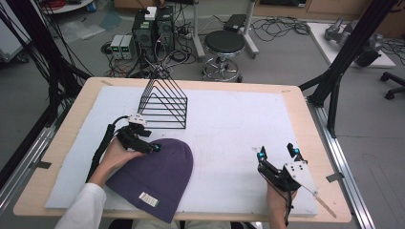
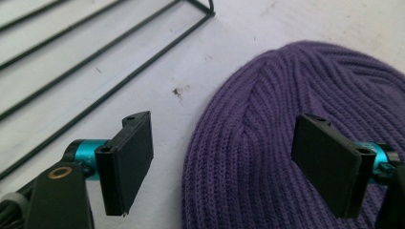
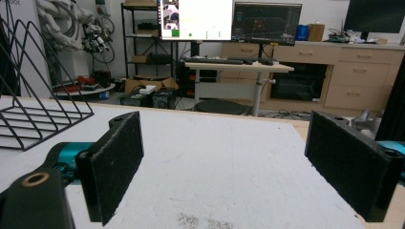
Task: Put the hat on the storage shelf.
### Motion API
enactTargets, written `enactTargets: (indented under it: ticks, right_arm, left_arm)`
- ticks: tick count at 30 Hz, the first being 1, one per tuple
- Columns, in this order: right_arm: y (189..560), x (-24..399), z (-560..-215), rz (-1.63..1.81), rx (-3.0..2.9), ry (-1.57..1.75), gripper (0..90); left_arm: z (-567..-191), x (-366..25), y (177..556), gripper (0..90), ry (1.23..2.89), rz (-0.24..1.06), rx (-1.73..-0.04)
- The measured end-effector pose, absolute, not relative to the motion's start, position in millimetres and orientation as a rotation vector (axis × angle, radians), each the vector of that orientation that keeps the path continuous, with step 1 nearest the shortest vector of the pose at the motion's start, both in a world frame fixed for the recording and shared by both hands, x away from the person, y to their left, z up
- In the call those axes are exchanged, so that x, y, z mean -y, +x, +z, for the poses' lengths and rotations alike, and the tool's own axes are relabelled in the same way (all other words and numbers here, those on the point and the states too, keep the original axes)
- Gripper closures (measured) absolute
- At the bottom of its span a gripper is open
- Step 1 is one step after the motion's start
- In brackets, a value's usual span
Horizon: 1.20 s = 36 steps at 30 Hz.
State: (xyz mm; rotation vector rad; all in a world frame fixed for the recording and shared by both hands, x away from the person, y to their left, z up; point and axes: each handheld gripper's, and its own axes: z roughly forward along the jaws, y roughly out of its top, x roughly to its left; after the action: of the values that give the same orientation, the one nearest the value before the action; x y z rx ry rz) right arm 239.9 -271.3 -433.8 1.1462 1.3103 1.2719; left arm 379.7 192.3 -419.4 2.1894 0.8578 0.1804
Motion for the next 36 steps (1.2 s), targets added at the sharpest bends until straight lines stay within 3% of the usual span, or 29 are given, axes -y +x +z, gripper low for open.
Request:
enactTargets:
  ticks: [12,17,20,21,23,29,36]
  right_arm:
    - [242,271,-435,1.251,-1.332,1.149,12.3]
    - [242,270,-435,1.249,-1.333,1.156,12.3]
    - [242,270,-435,1.25,-1.329,1.155,12.3]
    - [242,270,-435,1.248,-1.337,1.158,12.3]
    - [243,270,-436,1.24,-1.344,1.162,12.3]
    - [243,269,-435,1.238,-1.344,1.162,12.4]
    - [243,270,-436,1.234,-1.344,1.162,12.4]
  left_arm:
    - [-432,-185,382,28.7,2.286,0.106,-0.864]
    - [-431,-182,379,33.0,2.299,0.156,-0.893]
    - [-430,-183,377,42.9,2.286,0.171,-0.905]
    - [-430,-184,376,65.9,2.269,0.128,-0.895]
    - [-431,-184,374,73.1,2.255,0.094,-0.886]
    - [-432,-187,376,79.9,2.233,-0.006,-0.903]
    - [-429,-183,371,80.3,2.266,0.076,-0.874]
